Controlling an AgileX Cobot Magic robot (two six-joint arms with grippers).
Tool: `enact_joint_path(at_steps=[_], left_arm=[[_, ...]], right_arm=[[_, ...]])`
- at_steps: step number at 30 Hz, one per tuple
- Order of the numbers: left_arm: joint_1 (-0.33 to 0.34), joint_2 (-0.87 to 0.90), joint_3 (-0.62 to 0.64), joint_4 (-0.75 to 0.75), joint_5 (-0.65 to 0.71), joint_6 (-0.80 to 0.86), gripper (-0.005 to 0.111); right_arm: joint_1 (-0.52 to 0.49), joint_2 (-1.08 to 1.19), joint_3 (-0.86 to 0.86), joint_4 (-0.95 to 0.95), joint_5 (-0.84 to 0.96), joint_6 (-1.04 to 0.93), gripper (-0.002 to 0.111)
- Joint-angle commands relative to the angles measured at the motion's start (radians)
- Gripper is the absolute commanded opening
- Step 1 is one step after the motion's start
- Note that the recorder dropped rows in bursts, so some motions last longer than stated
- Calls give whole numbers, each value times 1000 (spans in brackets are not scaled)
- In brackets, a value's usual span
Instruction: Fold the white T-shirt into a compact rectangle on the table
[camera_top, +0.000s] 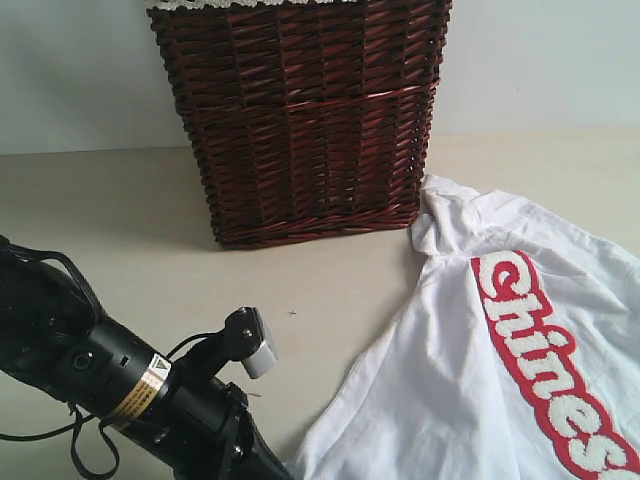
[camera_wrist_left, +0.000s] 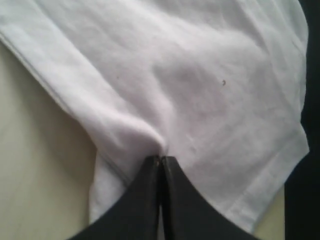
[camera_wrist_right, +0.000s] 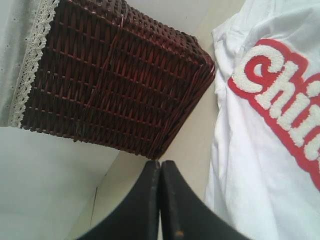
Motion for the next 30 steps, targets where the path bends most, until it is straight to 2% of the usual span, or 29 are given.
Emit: enact_joint_path(at_steps=[1,5,12,14,19,21,22,24,28,29,30], left_arm=[[16,-65,1,-3,14,-4,0],[69,-185,-27,-3,14,-37,0],[233,-359,-123,-3,21,-161,0],[282,-367,-142,-3,86,-185,0],[352,-312,-158,-3,395,-143,0],[375,-247,-158,-13,464,5,0],[381,-200,-169,-98,507,84,0],[390,-141,-213,-246,554,155,0],[388,-56,-341,-301,562,167,0],[386,-44,-361,-297,562,167,3],[378,-39,-366,-293,564,167,11]], right_arm=[[0,-6,5,0,-11,-4,0],[0,-6,5,0,-11,-4,0],[0,-6,5,0,-11,-4,0],[0,-6,5,0,-11,-4,0],[0,-6,5,0,-11,-4,0],[0,-6,5,0,-11,-4,0],[0,-6,5,0,-11,-4,0],[0,-6,5,0,-11,-4,0],[0,-6,5,0,-11,-4,0],[0,-6,5,0,-11,-4,0],[0,-6,5,0,-11,-4,0]])
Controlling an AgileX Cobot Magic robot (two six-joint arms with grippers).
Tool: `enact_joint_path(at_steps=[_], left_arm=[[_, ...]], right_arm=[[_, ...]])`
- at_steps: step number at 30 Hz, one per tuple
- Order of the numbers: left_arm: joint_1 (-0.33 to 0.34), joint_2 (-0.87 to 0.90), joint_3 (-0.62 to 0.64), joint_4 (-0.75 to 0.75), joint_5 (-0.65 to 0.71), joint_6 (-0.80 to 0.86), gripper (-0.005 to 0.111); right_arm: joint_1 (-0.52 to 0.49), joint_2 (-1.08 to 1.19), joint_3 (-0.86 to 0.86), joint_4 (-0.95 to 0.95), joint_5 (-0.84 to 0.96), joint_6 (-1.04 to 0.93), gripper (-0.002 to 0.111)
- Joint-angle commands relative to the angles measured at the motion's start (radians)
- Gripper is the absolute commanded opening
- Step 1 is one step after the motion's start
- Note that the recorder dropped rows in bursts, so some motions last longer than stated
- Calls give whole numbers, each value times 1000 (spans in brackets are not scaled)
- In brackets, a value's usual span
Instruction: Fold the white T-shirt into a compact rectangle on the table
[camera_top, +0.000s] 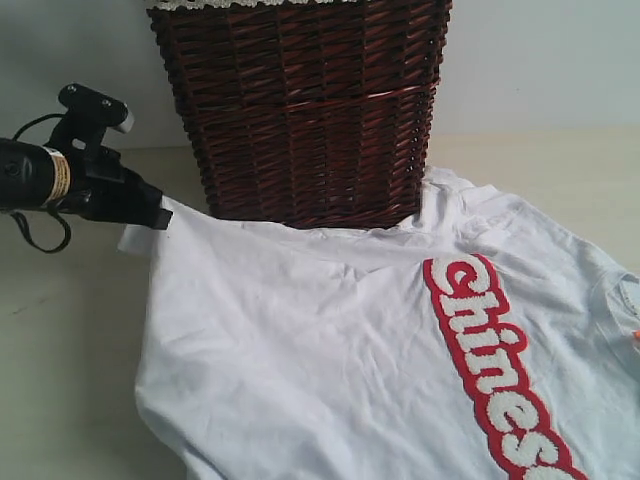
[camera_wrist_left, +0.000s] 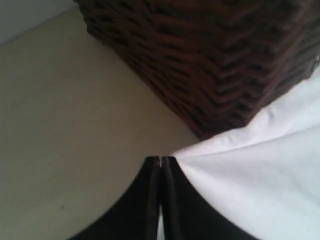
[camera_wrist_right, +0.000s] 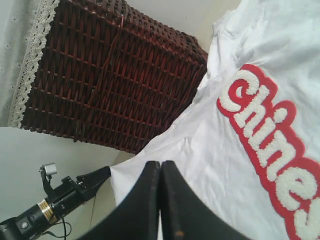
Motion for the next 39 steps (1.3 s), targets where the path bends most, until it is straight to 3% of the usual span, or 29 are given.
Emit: enact_joint_path(at_steps=[1,4,5,8,13,16,18,19,24,30,39], left_arm=[[-6,28,-49,-14,19,7,21],[-8,9,-47,-12,42,-52,63],[-8,-10,-33,-12,44,-78,67],[-8,-76,43,7,16,-89,60],[-8,-201,256,221,-162,-175,37],[-6,-224,371,272,-360,-201,40],[-6,-217,439,272,-626,-49,55],[-6,-213,449,272,-661,-1,59],[-38,-127,460,272,-520,241,61],[-38,-93,460,272,-520,655,61],[-38,-83,501,272,-607,698,61]], right_arm=[[0,-6,5,0,-11,-4,0],[0,-6,5,0,-11,-4,0],[0,-6,5,0,-11,-4,0],[0,-6,5,0,-11,-4,0],[0,-6,5,0,-11,-4,0],[0,-6,5,0,-11,-4,0],[0,-6,5,0,-11,-4,0],[0,-6,5,0,-11,-4,0],[0,-6,5,0,-11,-4,0],[0,-6,5,0,-11,-4,0],[0,-6,5,0,-11,-4,0]])
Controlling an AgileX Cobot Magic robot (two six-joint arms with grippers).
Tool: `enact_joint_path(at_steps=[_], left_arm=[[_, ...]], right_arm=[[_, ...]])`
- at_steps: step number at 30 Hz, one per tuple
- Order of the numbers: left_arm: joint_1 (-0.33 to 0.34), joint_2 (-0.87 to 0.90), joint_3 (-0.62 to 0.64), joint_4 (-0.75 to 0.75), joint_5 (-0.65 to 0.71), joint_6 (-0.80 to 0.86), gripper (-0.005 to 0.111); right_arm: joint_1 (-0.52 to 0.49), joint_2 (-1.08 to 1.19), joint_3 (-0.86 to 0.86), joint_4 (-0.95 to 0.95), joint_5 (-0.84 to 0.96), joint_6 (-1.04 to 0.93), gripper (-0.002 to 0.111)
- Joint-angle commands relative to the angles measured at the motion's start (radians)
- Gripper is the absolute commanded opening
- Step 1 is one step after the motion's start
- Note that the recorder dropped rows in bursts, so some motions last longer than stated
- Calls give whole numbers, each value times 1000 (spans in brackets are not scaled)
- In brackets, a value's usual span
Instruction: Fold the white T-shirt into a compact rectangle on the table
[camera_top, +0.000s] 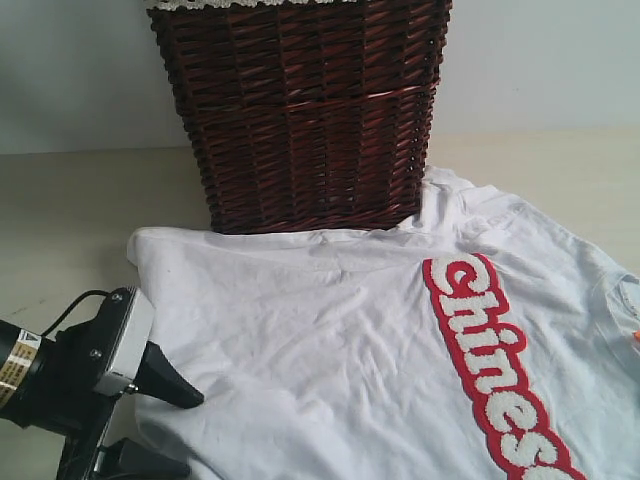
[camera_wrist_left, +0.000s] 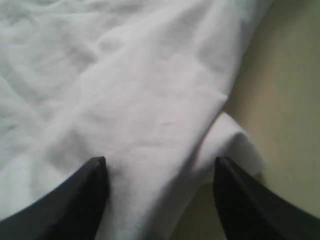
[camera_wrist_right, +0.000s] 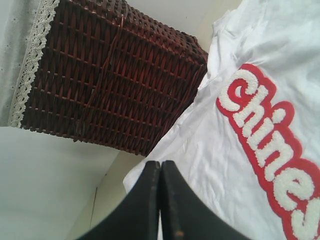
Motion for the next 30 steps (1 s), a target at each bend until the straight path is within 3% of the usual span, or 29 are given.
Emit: enact_joint_path(at_steps=[1,7,9,13,17,20,25,30], left_arm=[[-7,-12,23,-2,-49,45,61],[-7,43,49,-2,75,205,54],[-7,63,49,-2,97,210,41],[-7,56,42,-2,97,208,5],[-5,14,13,-30,95,177,0],[-5,-38,-29,-42,37,34,0],[-5,-34,-160,-2,-265,-425,0],[-5,29,-234,-2,-319,-643,0]], right_arm=[[0,-6,5,0,-11,-4,0],[0,-6,5,0,-11,-4,0],[0,-6,5,0,-11,-4,0],[0,-6,5,0,-11,-4,0],[0,-6,5,0,-11,-4,0],[0,-6,5,0,-11,-4,0],[0,-6,5,0,-11,-4,0],[0,-6,5,0,-11,-4,0]])
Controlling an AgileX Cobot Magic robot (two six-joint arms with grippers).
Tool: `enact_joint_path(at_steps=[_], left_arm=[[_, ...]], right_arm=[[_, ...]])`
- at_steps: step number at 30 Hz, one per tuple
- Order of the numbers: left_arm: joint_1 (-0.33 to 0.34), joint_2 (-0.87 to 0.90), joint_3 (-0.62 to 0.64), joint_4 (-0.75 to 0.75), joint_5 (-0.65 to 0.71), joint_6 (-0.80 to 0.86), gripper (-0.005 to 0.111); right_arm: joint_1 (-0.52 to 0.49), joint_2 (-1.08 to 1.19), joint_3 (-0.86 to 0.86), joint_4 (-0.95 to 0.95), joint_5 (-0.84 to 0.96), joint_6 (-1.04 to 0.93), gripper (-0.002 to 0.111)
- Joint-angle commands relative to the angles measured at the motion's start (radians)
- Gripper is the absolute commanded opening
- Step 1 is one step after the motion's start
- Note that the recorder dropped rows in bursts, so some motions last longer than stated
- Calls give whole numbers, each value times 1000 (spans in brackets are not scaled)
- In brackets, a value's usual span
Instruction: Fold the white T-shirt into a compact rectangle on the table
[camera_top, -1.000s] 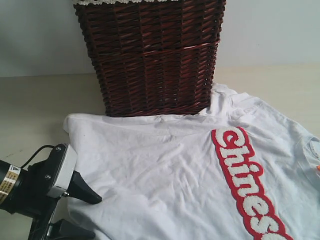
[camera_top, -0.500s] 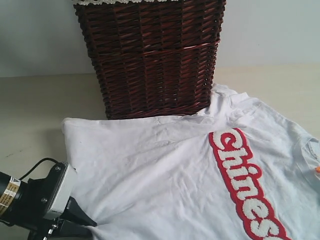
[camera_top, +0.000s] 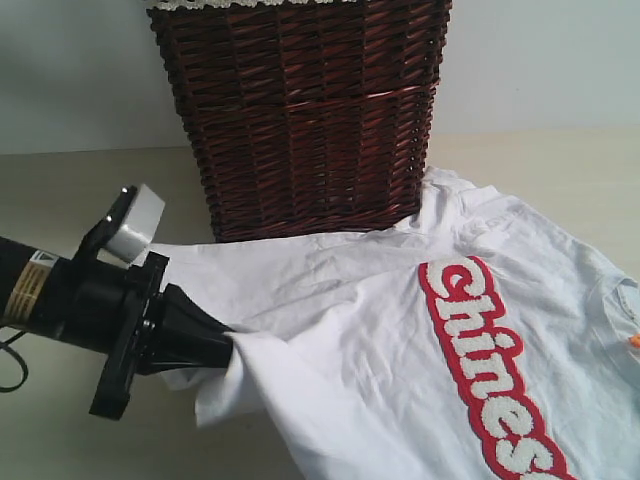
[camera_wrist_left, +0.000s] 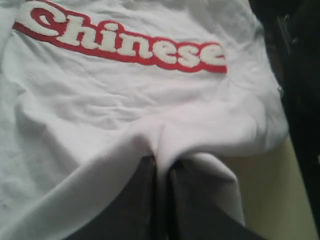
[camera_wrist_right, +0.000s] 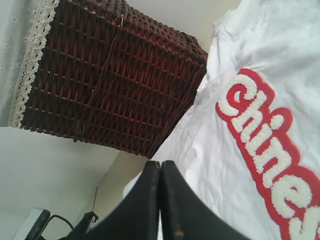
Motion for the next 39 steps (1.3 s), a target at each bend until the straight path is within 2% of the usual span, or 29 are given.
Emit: enact_joint_path(at_steps=[1,10,12,15,17,19,22,25,29,34,36,37,39], left_arm=[[-1,45,-47,8,-51,-180,0],[-1,121,-50,8,-46,-451,0],[-1,132,-50,8,27,-525,0],[-1,136,-50,8,167,-547,1],[-1,136,-50,8,248,-547,8],[-1,136,-50,8,314,-538,21],[-1,136,-58,1,371,-536,43],[-1,136,-62,4,397,-536,59],[-1,125,-62,-2,413,-536,68],[-1,26,-62,-33,409,-533,68],[-1,-55,-62,8,310,-510,68],[1,-105,-36,8,213,-436,68],[1,-134,-3,8,148,-375,68]], right_arm=[[0,-6,5,0,-11,-4,0],[0,-6,5,0,-11,-4,0],[0,-6,5,0,-11,-4,0],[0,-6,5,0,-11,-4,0],[0,-6,5,0,-11,-4,0],[0,-6,5,0,-11,-4,0],[0,-6,5,0,-11,-4,0],[0,-6,5,0,-11,-4,0],[0,-6,5,0,-11,-4,0],[0,-6,5,0,-11,-4,0],[0,-6,5,0,-11,-4,0],[0,-6,5,0,-11,-4,0],[0,-6,5,0,-11,-4,0]])
